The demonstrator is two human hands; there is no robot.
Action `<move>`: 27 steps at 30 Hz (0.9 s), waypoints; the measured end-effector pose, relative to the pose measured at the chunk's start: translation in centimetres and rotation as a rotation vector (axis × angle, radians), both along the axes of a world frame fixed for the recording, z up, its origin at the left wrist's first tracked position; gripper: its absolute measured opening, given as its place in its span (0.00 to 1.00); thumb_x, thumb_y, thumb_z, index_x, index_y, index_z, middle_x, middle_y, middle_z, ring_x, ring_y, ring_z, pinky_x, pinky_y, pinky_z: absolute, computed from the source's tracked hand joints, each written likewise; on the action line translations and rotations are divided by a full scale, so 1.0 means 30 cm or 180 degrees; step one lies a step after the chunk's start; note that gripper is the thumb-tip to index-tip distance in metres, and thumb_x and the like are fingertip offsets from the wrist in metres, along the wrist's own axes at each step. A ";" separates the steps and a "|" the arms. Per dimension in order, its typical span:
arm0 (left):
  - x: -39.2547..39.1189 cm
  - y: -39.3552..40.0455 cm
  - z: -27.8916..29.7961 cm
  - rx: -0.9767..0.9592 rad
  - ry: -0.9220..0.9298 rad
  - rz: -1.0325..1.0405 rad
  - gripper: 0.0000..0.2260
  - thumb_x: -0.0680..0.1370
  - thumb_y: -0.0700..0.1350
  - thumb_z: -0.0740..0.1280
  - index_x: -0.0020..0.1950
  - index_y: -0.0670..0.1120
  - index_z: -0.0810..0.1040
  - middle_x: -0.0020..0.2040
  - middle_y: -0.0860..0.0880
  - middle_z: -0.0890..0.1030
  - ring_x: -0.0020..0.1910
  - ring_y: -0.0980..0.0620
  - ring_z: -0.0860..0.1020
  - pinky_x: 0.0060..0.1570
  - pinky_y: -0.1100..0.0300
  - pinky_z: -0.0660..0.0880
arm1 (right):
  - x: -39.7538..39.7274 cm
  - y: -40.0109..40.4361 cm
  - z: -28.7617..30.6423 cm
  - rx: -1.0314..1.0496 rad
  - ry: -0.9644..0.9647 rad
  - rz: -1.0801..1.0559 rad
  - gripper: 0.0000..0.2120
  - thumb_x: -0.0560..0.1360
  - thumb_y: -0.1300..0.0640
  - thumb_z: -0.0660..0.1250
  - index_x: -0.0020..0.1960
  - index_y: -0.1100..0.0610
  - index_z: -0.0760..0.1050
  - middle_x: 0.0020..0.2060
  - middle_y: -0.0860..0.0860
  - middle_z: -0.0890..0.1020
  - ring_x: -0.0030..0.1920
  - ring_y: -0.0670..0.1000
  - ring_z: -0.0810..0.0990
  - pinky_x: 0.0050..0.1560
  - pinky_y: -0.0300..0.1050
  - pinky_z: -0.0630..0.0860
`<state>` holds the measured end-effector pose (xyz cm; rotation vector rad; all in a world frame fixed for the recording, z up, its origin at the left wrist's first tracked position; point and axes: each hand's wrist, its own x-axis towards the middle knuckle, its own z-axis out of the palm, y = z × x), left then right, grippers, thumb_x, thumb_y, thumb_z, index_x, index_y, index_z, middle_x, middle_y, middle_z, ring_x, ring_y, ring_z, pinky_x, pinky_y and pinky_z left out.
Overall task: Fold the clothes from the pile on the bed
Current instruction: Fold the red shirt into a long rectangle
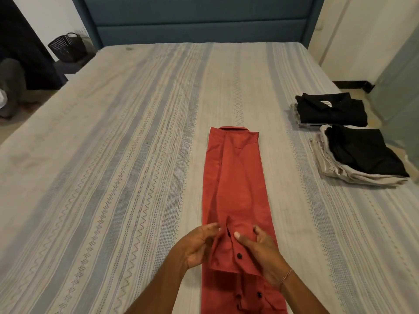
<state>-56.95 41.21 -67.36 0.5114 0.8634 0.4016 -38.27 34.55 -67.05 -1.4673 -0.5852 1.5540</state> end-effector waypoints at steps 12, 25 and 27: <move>-0.025 -0.145 -0.071 0.0752 0.1479 0.0481 0.17 0.67 0.32 0.79 0.48 0.40 0.75 0.40 0.44 0.85 0.36 0.49 0.84 0.32 0.59 0.78 | -0.071 -0.097 -0.156 0.0321 -0.1866 0.0185 0.38 0.69 0.53 0.80 0.72 0.39 0.64 0.59 0.39 0.77 0.54 0.38 0.79 0.55 0.34 0.76; 0.002 -0.252 -0.236 0.1890 0.3302 -0.0037 0.23 0.66 0.53 0.81 0.44 0.50 0.68 0.34 0.53 0.75 0.29 0.57 0.72 0.32 0.60 0.70 | -0.086 -0.207 -0.267 0.0182 -0.3291 0.0818 0.22 0.76 0.45 0.70 0.69 0.43 0.73 0.65 0.47 0.75 0.63 0.50 0.77 0.57 0.45 0.76; 0.007 -0.249 -0.227 0.2176 0.3793 -0.0283 0.23 0.69 0.61 0.76 0.47 0.53 0.65 0.37 0.53 0.76 0.32 0.58 0.74 0.32 0.62 0.67 | -0.086 -0.212 -0.269 0.0211 -0.3798 0.0904 0.19 0.76 0.43 0.68 0.66 0.44 0.76 0.61 0.49 0.73 0.58 0.52 0.78 0.49 0.45 0.78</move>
